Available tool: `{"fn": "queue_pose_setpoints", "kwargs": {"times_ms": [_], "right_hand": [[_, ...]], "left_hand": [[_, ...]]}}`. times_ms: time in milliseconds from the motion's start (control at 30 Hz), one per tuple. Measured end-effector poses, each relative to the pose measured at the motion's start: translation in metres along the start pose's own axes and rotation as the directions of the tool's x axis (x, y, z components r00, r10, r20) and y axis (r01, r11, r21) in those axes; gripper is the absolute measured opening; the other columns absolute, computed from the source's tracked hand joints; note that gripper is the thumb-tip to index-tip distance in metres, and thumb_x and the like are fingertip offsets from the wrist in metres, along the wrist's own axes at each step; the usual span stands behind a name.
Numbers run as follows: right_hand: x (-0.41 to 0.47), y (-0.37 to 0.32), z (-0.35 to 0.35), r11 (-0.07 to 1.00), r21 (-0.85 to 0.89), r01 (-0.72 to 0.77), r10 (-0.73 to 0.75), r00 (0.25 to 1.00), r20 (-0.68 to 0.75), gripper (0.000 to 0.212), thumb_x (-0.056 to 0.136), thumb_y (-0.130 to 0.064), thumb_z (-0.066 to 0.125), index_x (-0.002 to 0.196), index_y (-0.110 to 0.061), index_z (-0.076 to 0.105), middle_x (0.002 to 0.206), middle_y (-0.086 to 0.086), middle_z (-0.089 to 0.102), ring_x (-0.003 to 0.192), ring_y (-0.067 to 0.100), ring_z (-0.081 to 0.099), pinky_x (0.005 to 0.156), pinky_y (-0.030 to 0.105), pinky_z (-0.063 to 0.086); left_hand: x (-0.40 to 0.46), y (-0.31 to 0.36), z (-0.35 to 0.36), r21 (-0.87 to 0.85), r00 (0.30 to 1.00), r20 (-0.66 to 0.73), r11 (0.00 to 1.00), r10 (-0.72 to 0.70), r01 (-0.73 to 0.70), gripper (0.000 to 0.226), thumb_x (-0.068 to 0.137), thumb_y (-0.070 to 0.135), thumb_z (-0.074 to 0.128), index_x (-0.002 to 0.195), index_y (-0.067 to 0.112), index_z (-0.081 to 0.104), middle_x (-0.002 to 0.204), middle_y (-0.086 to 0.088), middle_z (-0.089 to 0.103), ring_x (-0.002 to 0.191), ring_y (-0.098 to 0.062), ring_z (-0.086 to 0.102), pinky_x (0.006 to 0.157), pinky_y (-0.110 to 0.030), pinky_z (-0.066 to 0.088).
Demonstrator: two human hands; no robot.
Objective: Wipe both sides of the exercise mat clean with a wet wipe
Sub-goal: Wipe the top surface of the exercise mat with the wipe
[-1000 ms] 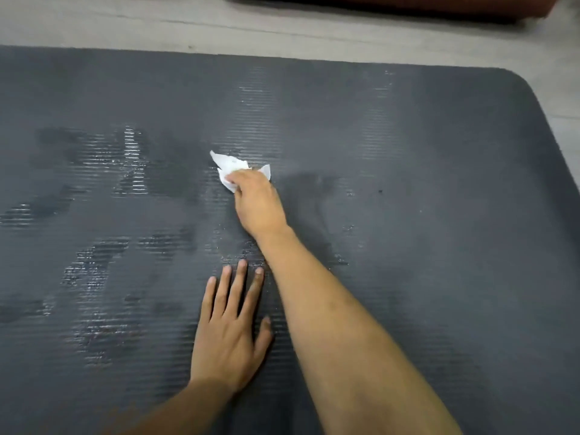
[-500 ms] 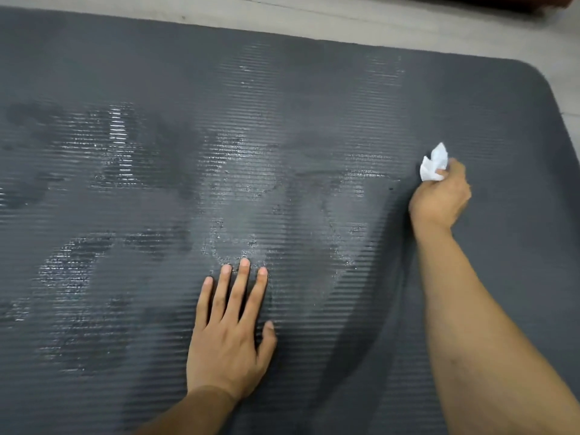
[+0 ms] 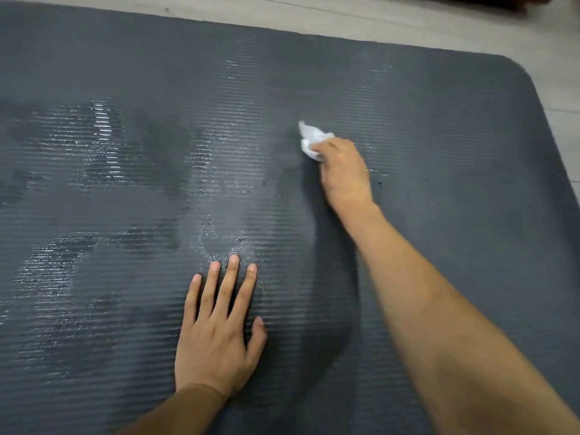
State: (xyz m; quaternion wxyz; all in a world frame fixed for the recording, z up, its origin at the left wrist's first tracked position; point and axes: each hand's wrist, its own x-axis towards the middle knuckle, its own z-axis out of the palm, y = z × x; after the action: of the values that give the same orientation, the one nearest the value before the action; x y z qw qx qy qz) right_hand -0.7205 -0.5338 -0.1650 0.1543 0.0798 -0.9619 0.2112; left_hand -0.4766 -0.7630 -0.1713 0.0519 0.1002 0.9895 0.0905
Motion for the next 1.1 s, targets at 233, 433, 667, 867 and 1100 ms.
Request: {"fn": "queue_pose_setpoints", "kwargs": {"times_ms": [233,433,667,867,1100], "right_hand": [[-0.041,0.045,-0.053,0.718,0.098,-0.689,0.692,0.691,-0.211,0.036,0.086,0.001,0.046,0.112,-0.010,0.068,0.112,0.016,0.064,0.103,0.033,0.059,0.088,0.023,0.039],[-0.048,-0.148,0.032,0.961,0.275,-0.030,0.001,0.994,0.105,0.024,0.077,0.010,0.060,0.092,-0.004,0.072,0.095,0.013,0.067,0.089,0.031,0.060,0.078,0.038,0.048],[-0.069,0.045,-0.053,0.972,-0.029,-0.235,0.228,0.963,-0.147,0.024,0.080,-0.002,0.051,0.094,-0.006,0.070,0.097,0.018,0.068,0.095,0.035,0.061,0.092,0.034,0.039],[-0.071,0.042,-0.064,0.671,0.214,-0.710,0.741,0.634,-0.220,0.035,0.083,0.000,0.049,0.110,-0.010,0.068,0.106,0.008,0.068,0.098,0.027,0.061,0.083,0.014,0.040],[-0.068,-0.147,0.019,0.939,0.344,0.017,-0.101,0.968,0.228,0.017,0.080,0.000,0.065,0.093,-0.005,0.074,0.098,0.012,0.069,0.095,0.034,0.061,0.084,0.038,0.046]], "left_hand": [[0.001,0.003,-0.001,-0.006,1.000,0.002,1.000,-0.020,0.020,0.075,0.092,0.043,0.039,0.162,0.018,0.029,0.171,-0.008,0.020,0.157,-0.034,0.019,0.125,-0.058,0.018],[0.002,0.002,0.002,0.011,1.000,-0.012,1.000,-0.010,0.010,0.076,0.089,0.042,0.042,0.160,0.016,0.036,0.170,-0.010,0.022,0.156,-0.035,0.022,0.124,-0.059,0.020],[0.001,0.004,0.000,0.005,0.999,-0.028,1.000,-0.017,0.017,0.073,0.093,0.043,0.039,0.161,0.018,0.033,0.170,-0.008,0.024,0.157,-0.034,0.021,0.126,-0.057,0.018],[0.002,0.004,0.000,0.006,0.999,-0.032,1.000,-0.018,0.018,0.073,0.094,0.043,0.037,0.162,0.018,0.031,0.170,-0.008,0.023,0.158,-0.033,0.018,0.127,-0.057,0.016],[0.002,0.002,0.002,0.011,0.999,-0.050,1.000,-0.006,0.007,0.073,0.091,0.042,0.041,0.159,0.015,0.038,0.169,-0.011,0.026,0.156,-0.035,0.022,0.125,-0.058,0.019]]}}
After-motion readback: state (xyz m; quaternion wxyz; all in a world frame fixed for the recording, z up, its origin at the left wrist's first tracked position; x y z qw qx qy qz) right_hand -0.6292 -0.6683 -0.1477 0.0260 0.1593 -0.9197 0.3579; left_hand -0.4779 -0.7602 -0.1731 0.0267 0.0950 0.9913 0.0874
